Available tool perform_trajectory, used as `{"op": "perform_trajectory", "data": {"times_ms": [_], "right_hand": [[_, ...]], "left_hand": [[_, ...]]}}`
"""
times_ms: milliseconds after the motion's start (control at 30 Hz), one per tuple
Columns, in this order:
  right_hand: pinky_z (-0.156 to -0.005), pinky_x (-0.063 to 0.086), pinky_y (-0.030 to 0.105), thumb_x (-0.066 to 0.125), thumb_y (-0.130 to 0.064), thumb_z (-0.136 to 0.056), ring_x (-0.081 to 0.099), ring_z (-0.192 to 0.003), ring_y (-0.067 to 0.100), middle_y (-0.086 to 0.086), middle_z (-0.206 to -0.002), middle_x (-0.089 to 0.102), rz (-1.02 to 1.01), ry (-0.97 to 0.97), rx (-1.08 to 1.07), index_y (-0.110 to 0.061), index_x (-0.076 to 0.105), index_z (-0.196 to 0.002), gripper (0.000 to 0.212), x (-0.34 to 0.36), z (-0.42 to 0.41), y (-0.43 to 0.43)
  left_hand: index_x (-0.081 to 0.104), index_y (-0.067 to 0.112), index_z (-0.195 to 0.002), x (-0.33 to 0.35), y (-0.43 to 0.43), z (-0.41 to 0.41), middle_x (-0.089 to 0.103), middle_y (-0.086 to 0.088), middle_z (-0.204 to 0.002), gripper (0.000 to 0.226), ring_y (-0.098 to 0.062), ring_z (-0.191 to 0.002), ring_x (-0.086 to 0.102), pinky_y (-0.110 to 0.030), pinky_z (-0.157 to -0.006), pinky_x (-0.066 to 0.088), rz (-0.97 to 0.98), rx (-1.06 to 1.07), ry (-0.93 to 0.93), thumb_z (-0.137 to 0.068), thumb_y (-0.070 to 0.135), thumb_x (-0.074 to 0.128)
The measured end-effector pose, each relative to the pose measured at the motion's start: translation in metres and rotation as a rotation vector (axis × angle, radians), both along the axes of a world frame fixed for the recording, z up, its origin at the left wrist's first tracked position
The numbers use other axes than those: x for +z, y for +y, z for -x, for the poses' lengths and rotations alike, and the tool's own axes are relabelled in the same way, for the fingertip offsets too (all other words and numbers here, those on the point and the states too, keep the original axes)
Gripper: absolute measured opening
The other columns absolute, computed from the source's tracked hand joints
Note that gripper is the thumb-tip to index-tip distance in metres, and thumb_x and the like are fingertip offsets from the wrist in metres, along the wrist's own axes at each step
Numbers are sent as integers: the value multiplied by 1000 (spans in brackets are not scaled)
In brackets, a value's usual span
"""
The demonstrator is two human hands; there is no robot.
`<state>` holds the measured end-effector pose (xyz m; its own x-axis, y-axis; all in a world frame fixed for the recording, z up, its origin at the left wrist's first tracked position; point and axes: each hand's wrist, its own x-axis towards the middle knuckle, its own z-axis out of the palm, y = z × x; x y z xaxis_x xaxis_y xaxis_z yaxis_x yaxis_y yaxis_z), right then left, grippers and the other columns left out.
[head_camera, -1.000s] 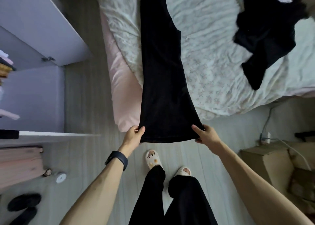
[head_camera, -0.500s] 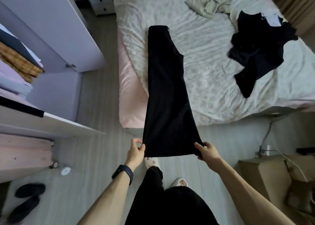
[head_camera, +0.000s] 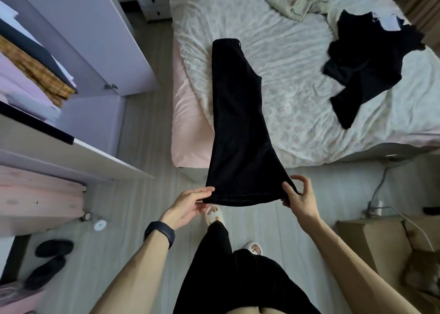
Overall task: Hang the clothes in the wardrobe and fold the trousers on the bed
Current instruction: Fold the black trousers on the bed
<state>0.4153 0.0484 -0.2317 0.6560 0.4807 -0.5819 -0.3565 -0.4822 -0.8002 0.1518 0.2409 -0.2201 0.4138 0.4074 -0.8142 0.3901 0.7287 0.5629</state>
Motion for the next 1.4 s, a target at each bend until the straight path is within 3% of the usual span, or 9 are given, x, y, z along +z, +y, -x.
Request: {"op": "perform_trajectory", "data": {"times_ms": [200,433,500,600,733,900,1133,1300,1400], "right_hand": [[-68,53,22,72,7,-69,56,-71,19,13,-80,58,-191,271,21,-6,67,-102,36,10,-50,42],[-74,58,37,77,-18,-87,74,-76,20,3,-81,76,-30,-297,319,-28,67,-100,19,28,-123,128],[-71,56,26,73,-32,-90,70,-70,7,-5,-77,74,14,-413,348,-31,67,-101,12,24,-143,159],[-69,43,9,65,-41,-95,62,-78,-2,-15,-97,59,79,-718,427,-41,64,-112,17,12,-177,213],[-79,48,27,59,-29,-101,58,-89,14,-3,-112,44,77,-912,550,-24,61,-133,33,0,-205,283],[-81,45,28,64,-27,-98,61,-90,19,-8,-99,52,102,-882,558,-15,69,-115,21,5,-250,369],[-68,40,2,65,-32,-96,60,-81,-15,-22,-88,64,129,-636,554,-35,64,-90,7,10,-295,453],[-74,55,29,72,-32,-93,72,-83,18,-2,-86,75,93,-385,436,-21,69,-106,17,-18,-324,515],[-78,58,34,76,-32,-89,73,-86,16,-2,-92,76,91,-370,394,-20,72,-104,19,-38,-355,564]], "left_hand": [[70,19,-117,15,47,-38,72,14,-80,52,-8,-78,67,-22,-71,52,-413,-262,92,-70,-4,76],[71,31,-87,17,135,-105,74,4,-90,37,-17,-87,70,-41,-83,57,-833,-201,170,-63,59,76],[72,33,-87,13,168,-124,72,3,-93,43,-15,-84,68,-40,-80,57,-874,-227,198,-61,68,72],[67,40,-80,10,223,-162,71,19,-80,25,1,-75,66,-28,-70,51,-855,-208,163,-69,59,77],[56,47,-92,7,286,-202,67,19,-92,25,3,-87,62,-16,-69,44,-889,-202,174,-84,39,78],[59,64,-93,6,368,-240,68,26,-88,25,7,-84,63,-7,-62,44,-915,-226,178,-91,42,69],[59,52,-83,-7,450,-282,63,39,-76,25,19,-76,59,-4,-60,43,-856,-182,221,-95,32,68],[61,50,-94,-35,498,-318,70,24,-81,36,17,-81,63,-3,-66,45,-791,-148,180,-97,14,64],[60,45,-95,-56,541,-344,67,16,-86,37,13,-74,64,-2,-61,43,-807,-77,196,-97,8,62]]}}
